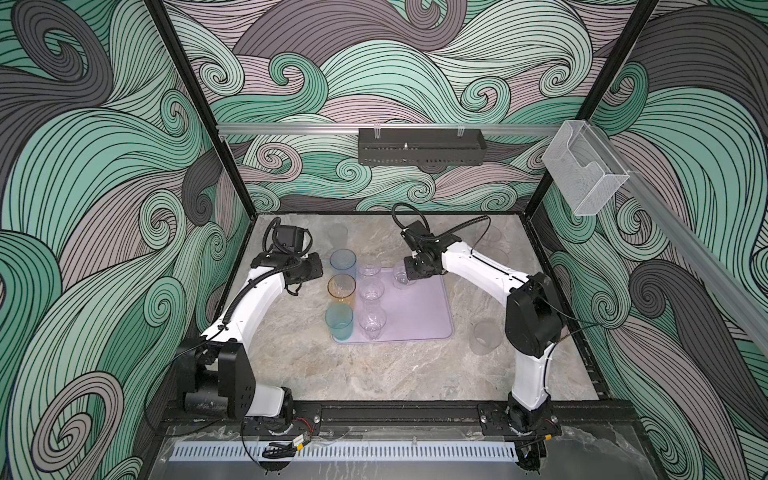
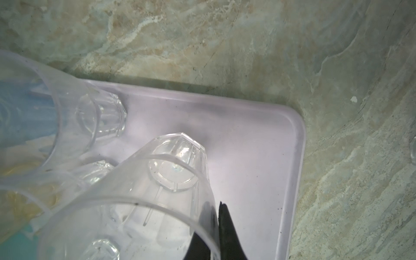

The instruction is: Place the glasses into the tray

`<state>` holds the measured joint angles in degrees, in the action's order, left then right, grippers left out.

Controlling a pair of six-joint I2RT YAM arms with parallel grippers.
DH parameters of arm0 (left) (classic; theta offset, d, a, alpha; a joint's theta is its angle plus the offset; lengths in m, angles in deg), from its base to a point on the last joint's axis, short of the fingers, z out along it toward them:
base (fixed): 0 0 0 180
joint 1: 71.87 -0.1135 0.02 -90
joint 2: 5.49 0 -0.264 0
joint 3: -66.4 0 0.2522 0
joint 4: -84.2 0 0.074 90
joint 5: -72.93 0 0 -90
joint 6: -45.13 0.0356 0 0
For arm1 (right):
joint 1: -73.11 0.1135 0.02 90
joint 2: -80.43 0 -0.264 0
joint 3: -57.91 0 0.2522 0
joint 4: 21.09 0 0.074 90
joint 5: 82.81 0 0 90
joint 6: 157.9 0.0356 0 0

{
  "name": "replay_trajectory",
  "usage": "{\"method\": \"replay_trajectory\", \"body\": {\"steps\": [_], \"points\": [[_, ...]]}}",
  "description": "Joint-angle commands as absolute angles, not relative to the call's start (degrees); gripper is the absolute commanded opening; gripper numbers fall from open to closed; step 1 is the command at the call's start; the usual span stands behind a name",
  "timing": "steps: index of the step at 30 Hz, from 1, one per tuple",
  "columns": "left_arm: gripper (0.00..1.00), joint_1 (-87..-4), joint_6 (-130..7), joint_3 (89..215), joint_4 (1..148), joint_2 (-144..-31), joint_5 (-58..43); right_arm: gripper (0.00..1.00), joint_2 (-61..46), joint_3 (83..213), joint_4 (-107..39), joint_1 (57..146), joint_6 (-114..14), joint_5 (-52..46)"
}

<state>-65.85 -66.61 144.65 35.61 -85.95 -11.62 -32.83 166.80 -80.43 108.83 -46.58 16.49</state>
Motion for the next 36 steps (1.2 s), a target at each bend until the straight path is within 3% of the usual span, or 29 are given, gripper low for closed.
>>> {"method": "replay_trajectory", "body": {"steps": [1, 8, 23, 36], "points": [[0.4, -66.08, -67.48, 144.36, 36.72, -86.6, -10.04, 0.03, -35.66, 171.24, -84.24, 108.84, -47.5, 19.11], [0.4, -66.24, -67.96, 144.33, 37.16, -86.61, -8.89, 0.05, -42.0, 178.72, -86.87, 108.73, -48.57, 20.04], [0.39, -66.25, -67.57, 143.71, 37.56, -86.61, -8.74, 0.1, -46.52, 181.77, -86.75, 108.46, -47.44, 19.01], [0.39, -66.26, -67.51, 143.41, 37.32, -85.78, -11.71, 0.35, -36.41, 179.18, -87.27, 107.46, -45.0, 13.66]]}}
